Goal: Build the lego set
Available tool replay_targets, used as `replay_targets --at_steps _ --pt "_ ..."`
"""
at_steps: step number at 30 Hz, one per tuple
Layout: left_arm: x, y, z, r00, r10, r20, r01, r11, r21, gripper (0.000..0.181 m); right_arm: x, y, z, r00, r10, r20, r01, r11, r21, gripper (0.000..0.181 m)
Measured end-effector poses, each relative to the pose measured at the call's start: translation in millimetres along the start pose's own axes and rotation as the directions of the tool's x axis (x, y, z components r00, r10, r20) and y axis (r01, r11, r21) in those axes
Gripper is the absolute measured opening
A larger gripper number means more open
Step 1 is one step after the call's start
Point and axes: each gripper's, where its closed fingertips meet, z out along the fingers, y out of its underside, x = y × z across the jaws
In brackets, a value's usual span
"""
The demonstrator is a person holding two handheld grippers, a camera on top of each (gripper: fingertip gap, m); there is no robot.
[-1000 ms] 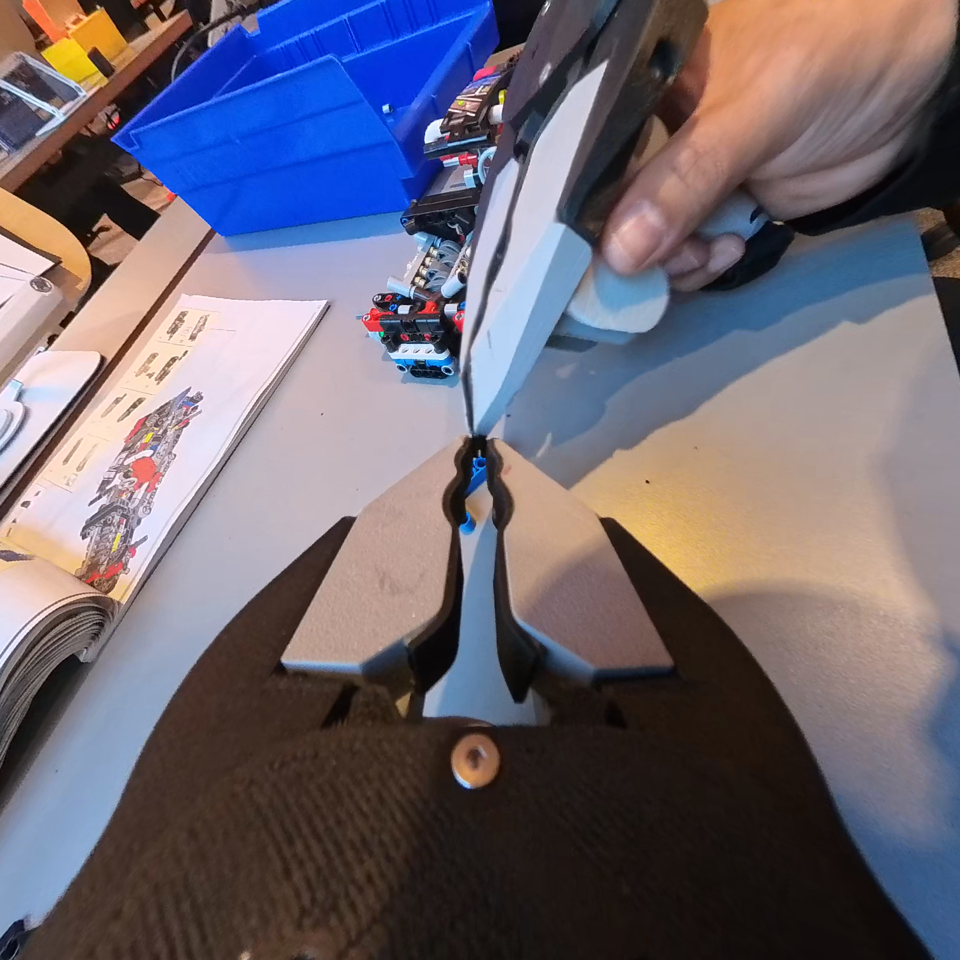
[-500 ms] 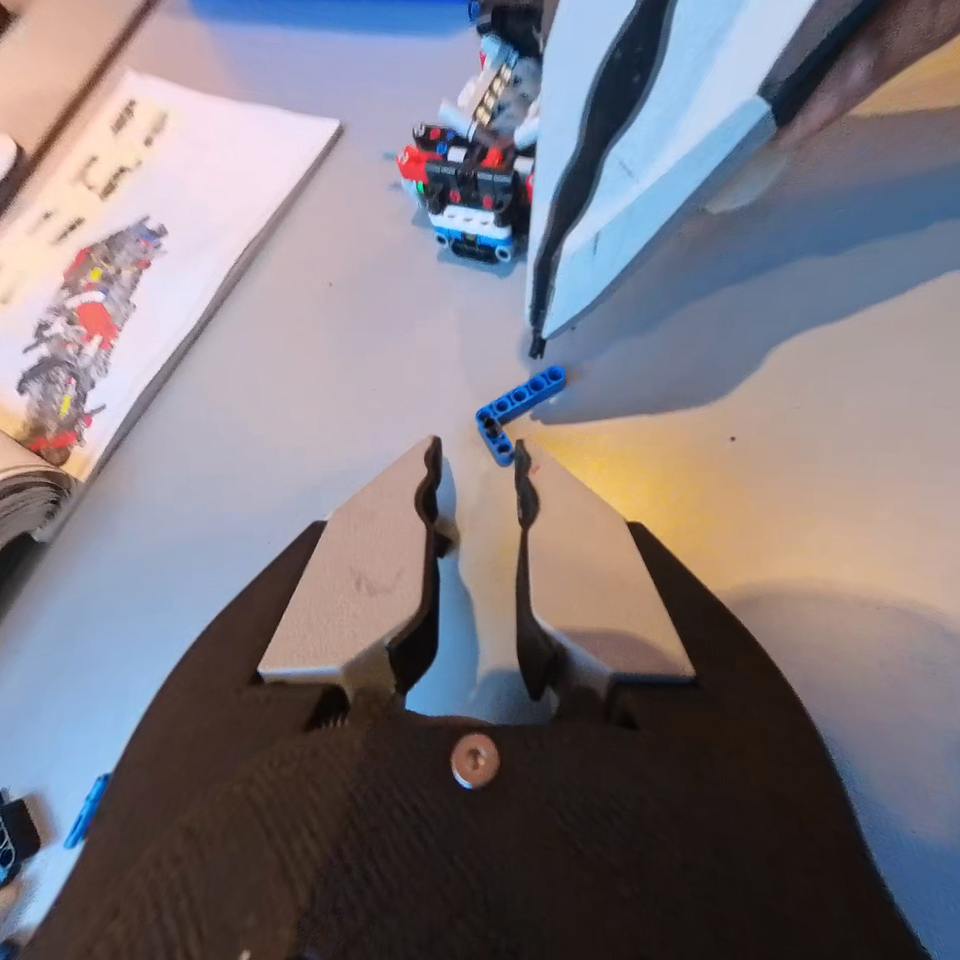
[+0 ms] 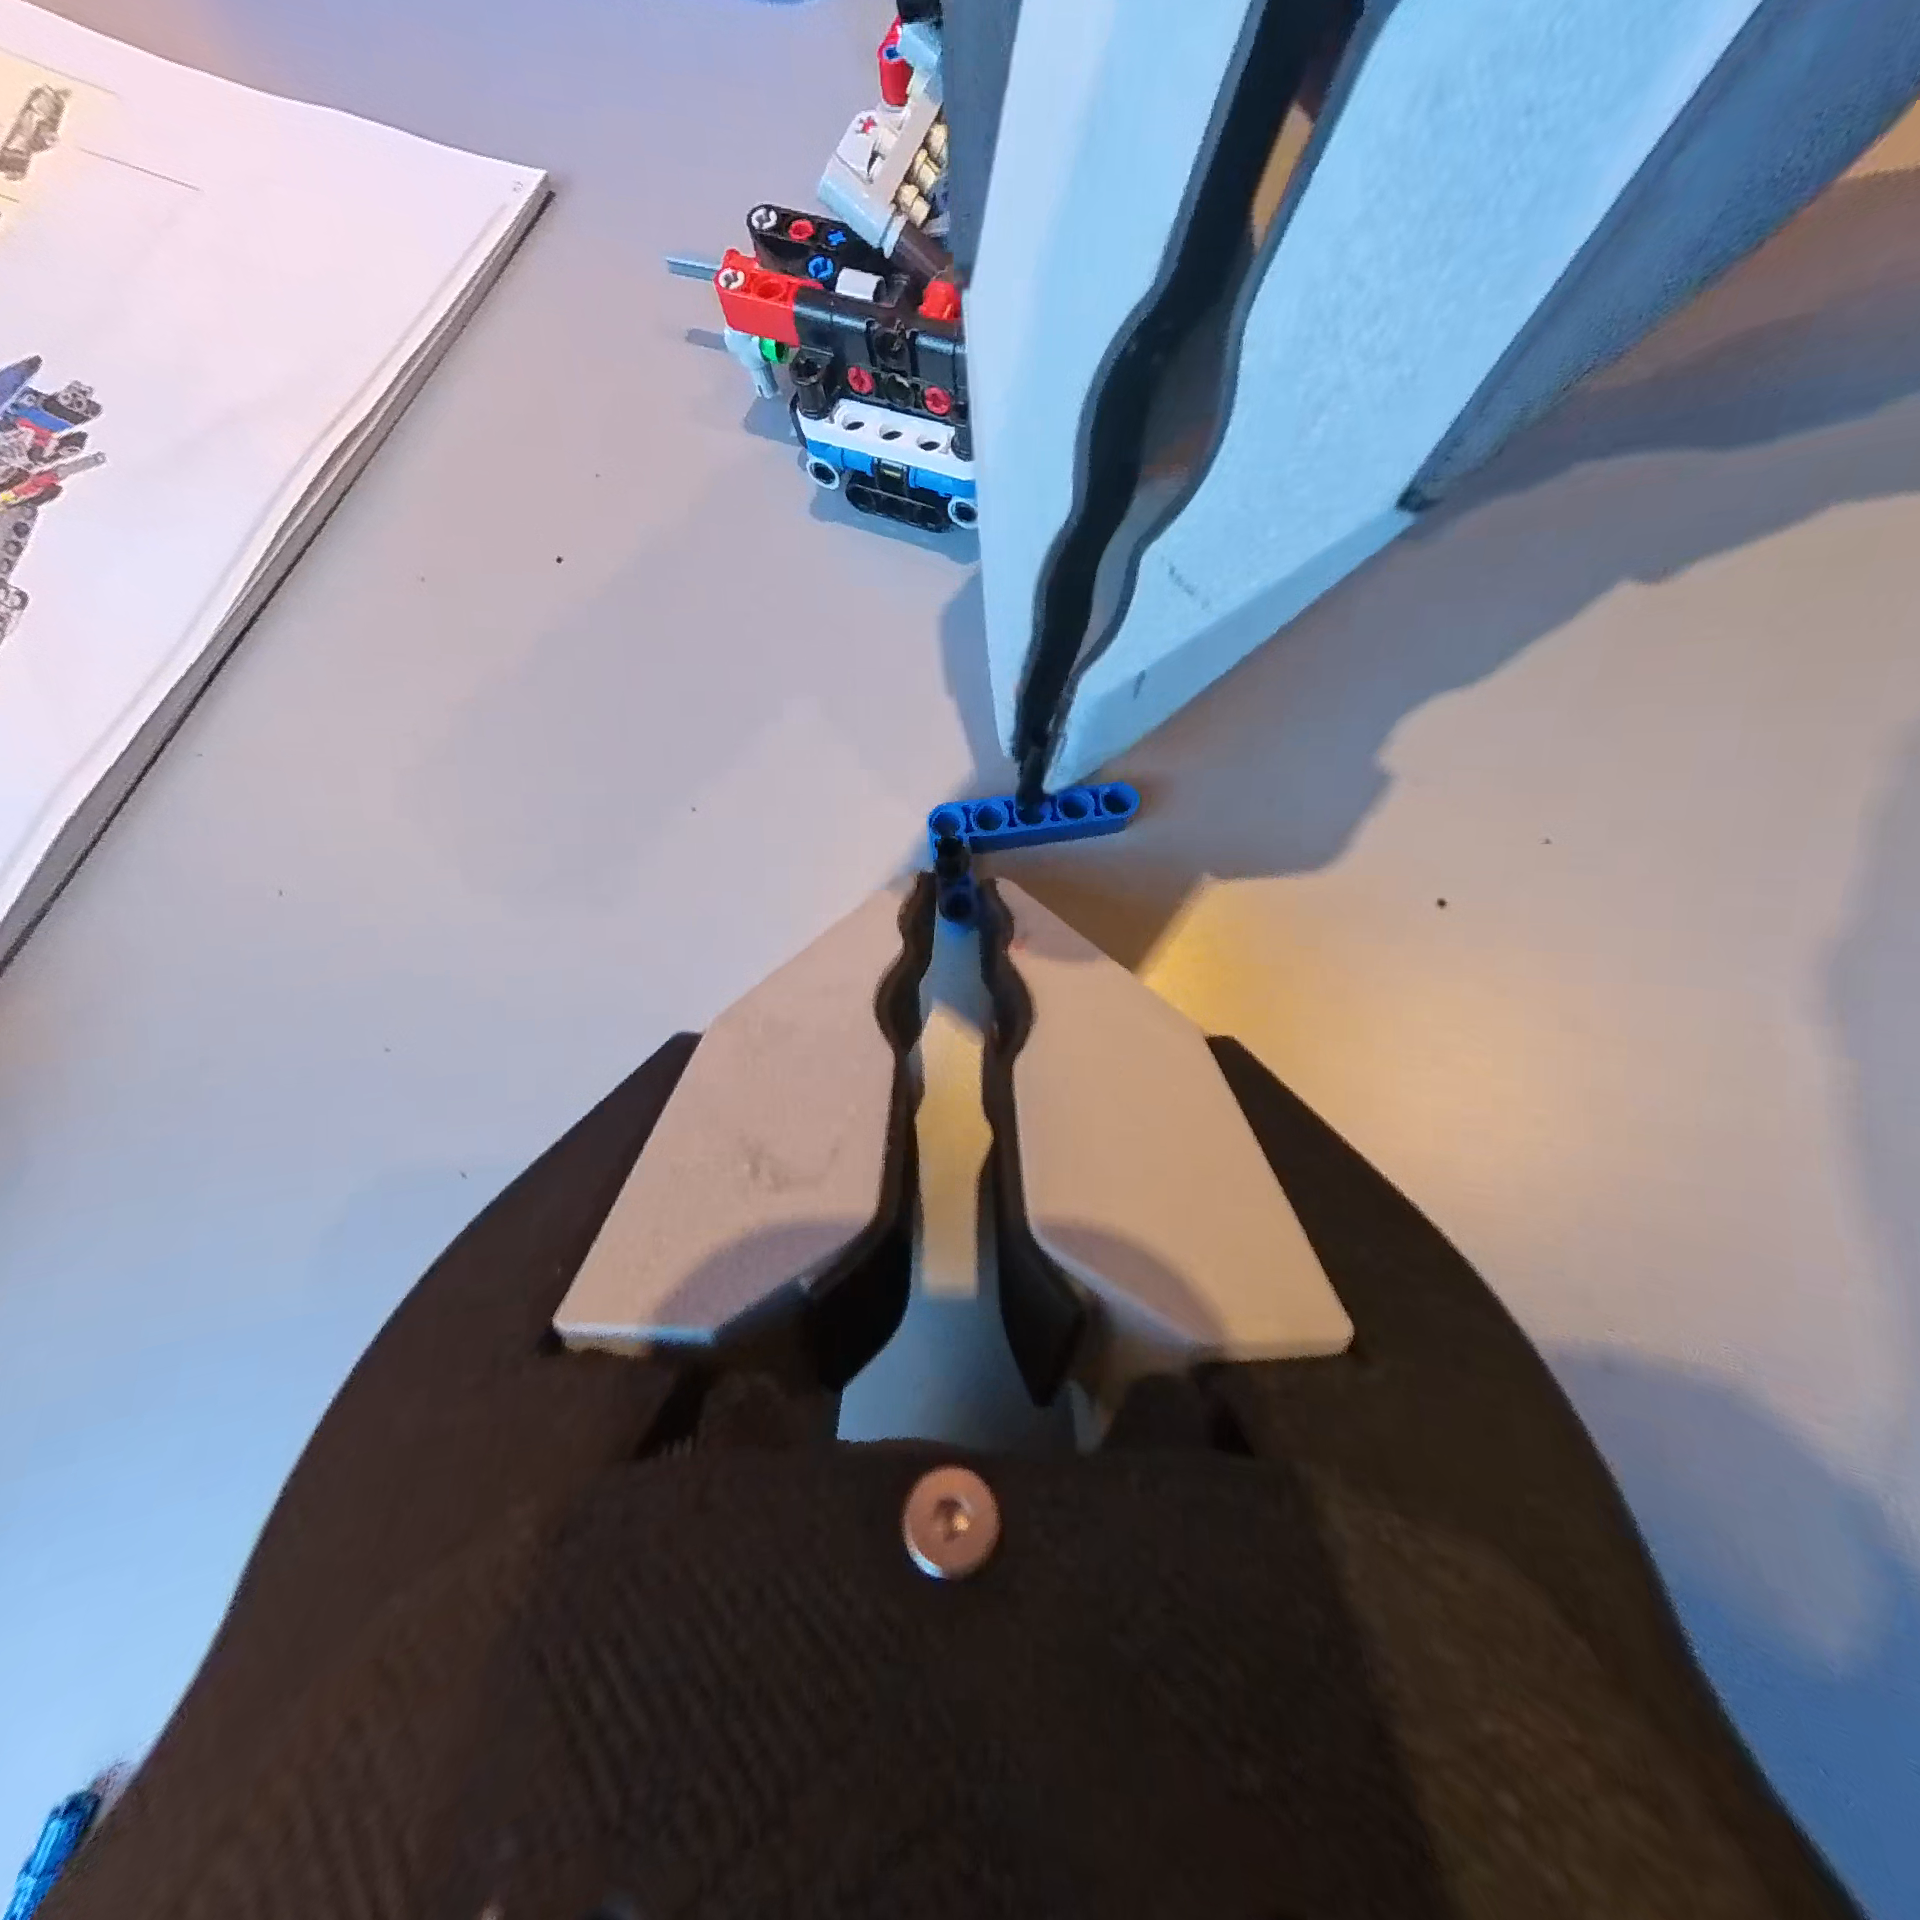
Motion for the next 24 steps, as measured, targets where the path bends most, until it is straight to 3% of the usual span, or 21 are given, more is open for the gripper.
replay_targets --at_steps 6,16,19,24 --pt "0.5 -0.2 0.4 1.0 0.002 -0.01 -0.002 1.0 0.0 0.005 -3.0 1.5 2.1 0.997 -0.078 -0.005 0.078 0.995 -0.066 0.001" --pt "-0.8 0.4 0.5 0.999 -0.033 -0.031 0.033 0.999 -0.003 0.005 -3.5 1.2 3.9 0.935 -0.353 0.022 0.351 0.921 -0.168 0.001" --pt "-0.9 0.3 0.5 1.0 -0.019 -0.018 0.019 1.0 -0.003 0.005 -3.5 1.4 5.2 0.935 -0.347 0.076 0.355 0.919 -0.169 0.001" --pt "-4.3 0.6 0.4 1.0 -0.029 0.002 0.029 1.0 -0.003 0.005 -0.8 1.0 10.3 0.974 -0.198 0.109 0.215 0.959 -0.183 0.001"
